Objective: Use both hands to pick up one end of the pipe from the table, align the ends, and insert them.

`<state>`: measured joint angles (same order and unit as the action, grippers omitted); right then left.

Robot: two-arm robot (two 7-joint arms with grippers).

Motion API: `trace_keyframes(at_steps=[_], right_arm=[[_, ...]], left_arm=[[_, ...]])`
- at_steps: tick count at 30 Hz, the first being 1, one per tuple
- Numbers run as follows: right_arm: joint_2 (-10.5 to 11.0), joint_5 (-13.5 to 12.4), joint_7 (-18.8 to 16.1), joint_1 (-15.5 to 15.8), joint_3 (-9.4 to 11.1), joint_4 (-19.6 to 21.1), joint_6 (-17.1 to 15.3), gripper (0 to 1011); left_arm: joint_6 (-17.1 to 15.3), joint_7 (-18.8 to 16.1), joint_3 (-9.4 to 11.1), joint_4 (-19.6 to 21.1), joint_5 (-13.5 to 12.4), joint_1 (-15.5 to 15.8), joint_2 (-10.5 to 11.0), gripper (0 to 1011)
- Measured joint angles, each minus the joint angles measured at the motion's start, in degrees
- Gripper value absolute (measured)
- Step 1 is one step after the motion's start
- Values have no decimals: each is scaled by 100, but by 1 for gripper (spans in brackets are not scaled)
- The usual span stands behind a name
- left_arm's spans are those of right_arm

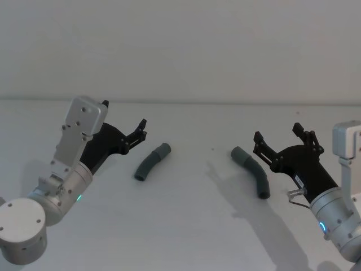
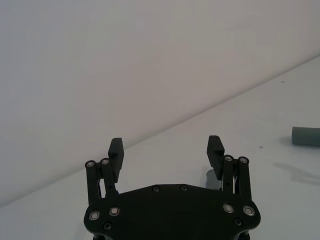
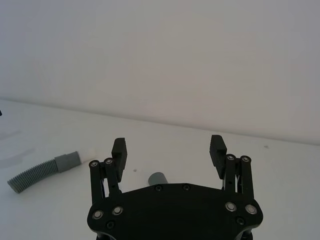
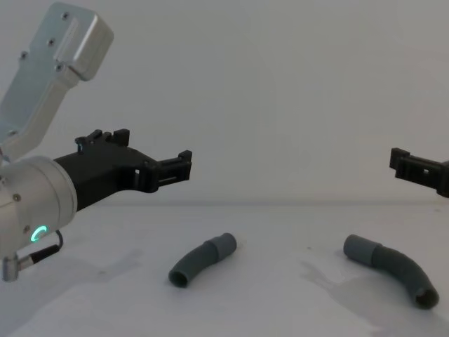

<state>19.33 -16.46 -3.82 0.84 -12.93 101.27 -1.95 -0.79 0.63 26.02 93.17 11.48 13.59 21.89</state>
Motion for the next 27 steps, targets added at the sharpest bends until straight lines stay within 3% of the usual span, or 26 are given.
trace_keyframes(at_steps=[27], right_arm=[[0, -1, -1, 0, -2, -5, 0, 1002]], left_arm=[[-1, 0, 0, 0, 0, 0, 0, 1001]])
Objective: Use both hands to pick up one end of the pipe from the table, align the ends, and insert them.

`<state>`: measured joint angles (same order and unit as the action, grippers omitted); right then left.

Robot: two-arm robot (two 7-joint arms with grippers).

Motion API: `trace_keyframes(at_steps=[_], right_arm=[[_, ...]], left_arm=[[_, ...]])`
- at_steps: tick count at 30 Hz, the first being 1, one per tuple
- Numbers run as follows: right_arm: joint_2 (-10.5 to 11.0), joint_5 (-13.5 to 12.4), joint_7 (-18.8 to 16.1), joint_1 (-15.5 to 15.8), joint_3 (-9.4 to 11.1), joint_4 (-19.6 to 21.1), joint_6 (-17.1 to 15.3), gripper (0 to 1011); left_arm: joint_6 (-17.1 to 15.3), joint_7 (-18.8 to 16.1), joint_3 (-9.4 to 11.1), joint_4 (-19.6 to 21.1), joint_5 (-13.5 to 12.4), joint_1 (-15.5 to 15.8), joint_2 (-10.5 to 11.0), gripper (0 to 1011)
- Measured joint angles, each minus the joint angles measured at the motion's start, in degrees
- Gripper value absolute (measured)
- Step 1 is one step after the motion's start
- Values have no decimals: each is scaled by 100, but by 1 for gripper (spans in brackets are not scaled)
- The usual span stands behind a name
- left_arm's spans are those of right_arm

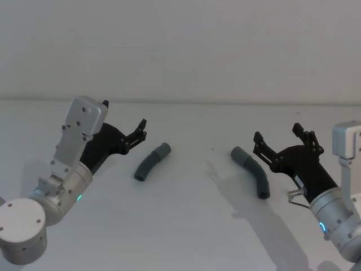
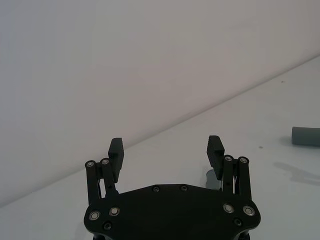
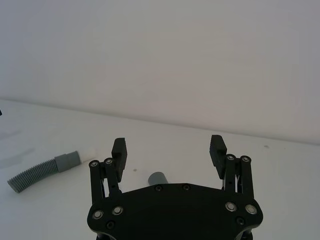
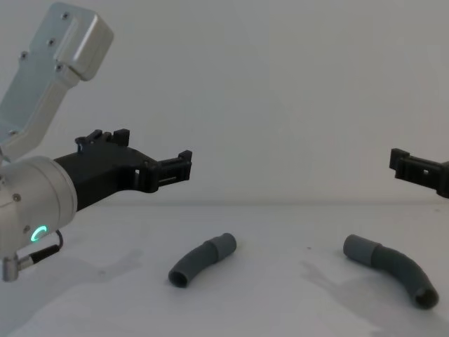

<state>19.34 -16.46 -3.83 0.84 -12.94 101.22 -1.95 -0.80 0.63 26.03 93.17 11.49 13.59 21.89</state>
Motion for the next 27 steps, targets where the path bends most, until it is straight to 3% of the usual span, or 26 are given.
trace_keyframes(at_steps=[27], right_arm=[[0, 0, 0, 0, 0, 0, 0, 1002]], left_arm=[[0, 0, 0, 1, 0, 0, 0, 1001]])
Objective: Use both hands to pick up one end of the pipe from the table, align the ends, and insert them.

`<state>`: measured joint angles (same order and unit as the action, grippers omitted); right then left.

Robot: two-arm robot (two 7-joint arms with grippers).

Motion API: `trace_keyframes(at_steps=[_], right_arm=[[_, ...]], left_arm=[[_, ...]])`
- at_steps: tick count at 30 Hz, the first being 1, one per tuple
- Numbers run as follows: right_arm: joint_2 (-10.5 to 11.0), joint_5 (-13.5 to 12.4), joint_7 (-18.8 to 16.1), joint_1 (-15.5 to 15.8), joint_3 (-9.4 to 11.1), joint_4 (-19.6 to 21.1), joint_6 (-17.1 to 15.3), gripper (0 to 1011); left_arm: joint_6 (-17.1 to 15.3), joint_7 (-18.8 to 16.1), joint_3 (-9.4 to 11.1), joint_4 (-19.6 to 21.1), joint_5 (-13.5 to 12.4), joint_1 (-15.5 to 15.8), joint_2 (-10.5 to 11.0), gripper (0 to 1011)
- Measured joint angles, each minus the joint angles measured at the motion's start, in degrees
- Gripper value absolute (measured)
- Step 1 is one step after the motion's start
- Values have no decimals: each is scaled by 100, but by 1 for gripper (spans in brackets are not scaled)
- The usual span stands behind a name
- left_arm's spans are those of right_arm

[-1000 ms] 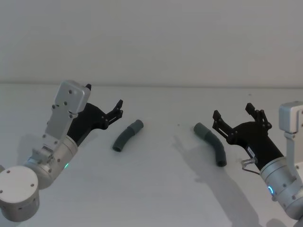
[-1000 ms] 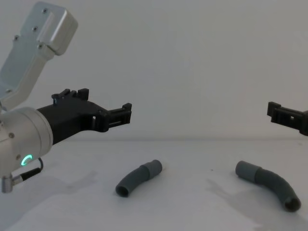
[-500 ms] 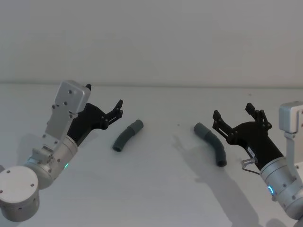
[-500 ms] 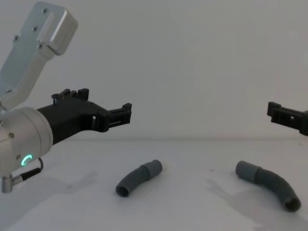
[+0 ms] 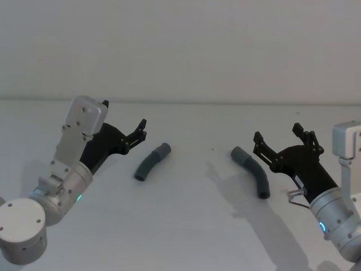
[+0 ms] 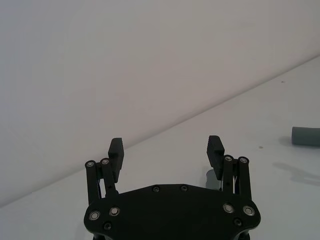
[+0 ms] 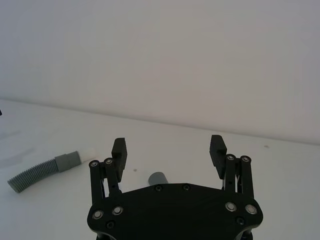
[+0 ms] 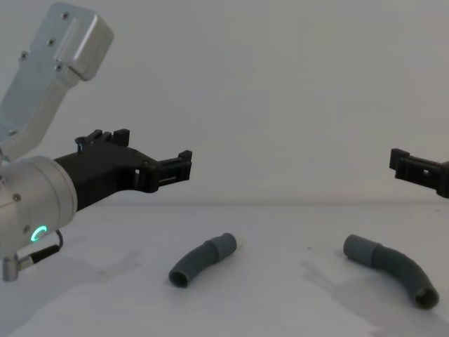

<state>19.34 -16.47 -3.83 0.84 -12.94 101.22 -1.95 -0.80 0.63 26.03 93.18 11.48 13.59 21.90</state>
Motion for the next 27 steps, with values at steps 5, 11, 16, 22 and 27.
trace_keyframes(at_steps=[5, 11, 16, 22, 27], right_arm=[[0, 0, 0, 0, 0, 0, 0, 1002], [0, 0, 0, 0, 0, 1, 0, 1002], [0, 0, 0, 0, 0, 0, 0, 1002], [0, 0, 0, 0, 0, 0, 0, 1002], [0, 0, 0, 0, 0, 1, 0, 1002]], left_arm=[[-19, 3, 0, 5, -3, 0, -1, 1001], [-291, 37, 13, 87, -16, 13, 28, 1001], [-663, 121, 31, 180, -10, 43, 70, 1001], [-1193, 292, 47, 290, 75, 136, 119, 1001], [-1698, 543, 57, 312, 213, 298, 131, 1001]])
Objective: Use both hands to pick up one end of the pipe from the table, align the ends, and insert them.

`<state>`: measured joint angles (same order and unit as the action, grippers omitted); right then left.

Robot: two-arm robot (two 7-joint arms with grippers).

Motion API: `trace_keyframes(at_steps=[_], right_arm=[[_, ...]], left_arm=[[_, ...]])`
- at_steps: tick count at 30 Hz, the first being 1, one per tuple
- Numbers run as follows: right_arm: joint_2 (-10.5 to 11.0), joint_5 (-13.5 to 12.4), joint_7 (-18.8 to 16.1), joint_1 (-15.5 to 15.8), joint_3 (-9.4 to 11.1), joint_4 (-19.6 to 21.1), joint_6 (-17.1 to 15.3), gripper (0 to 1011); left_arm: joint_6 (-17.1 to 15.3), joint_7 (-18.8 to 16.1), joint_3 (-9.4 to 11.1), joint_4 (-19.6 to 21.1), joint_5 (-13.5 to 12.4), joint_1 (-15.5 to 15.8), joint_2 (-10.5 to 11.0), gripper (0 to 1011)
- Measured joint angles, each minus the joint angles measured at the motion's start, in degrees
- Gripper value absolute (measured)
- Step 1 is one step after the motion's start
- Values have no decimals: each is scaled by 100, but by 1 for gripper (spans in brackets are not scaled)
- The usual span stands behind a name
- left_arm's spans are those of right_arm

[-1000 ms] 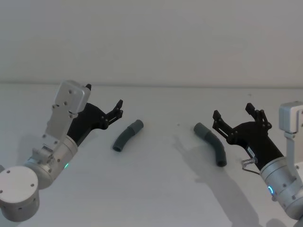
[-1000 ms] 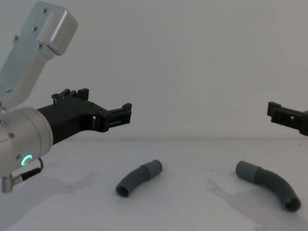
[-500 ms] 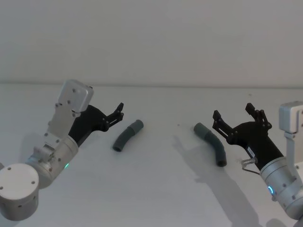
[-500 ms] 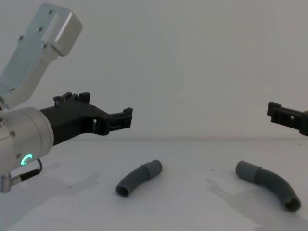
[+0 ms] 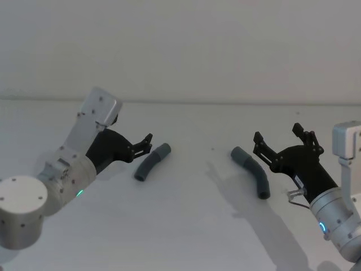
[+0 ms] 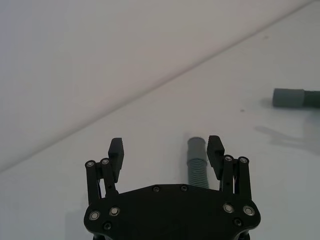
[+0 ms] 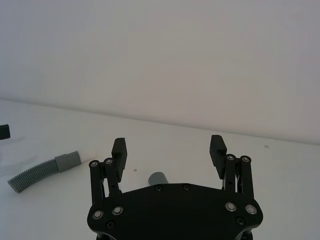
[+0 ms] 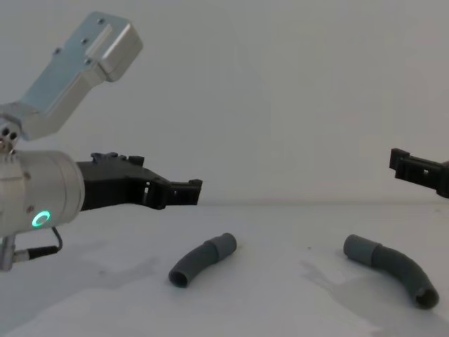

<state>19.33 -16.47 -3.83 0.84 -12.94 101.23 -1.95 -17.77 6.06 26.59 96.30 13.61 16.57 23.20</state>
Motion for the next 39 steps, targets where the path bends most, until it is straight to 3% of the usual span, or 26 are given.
trace_keyframes(at_steps=[10, 20, 39], right_arm=[[0, 0, 0, 0, 0, 0, 0, 1002], [0, 0, 0, 0, 0, 0, 0, 1002], [0, 0, 0, 0, 0, 0, 0, 1002]], left_arm=[[-603, 552, 52, -264, 260, 434, -69, 1001], [-967, 944, 108, -576, 406, 745, -178, 1001], [-1318, 954, 157, -981, 392, 901, -481, 1001]])
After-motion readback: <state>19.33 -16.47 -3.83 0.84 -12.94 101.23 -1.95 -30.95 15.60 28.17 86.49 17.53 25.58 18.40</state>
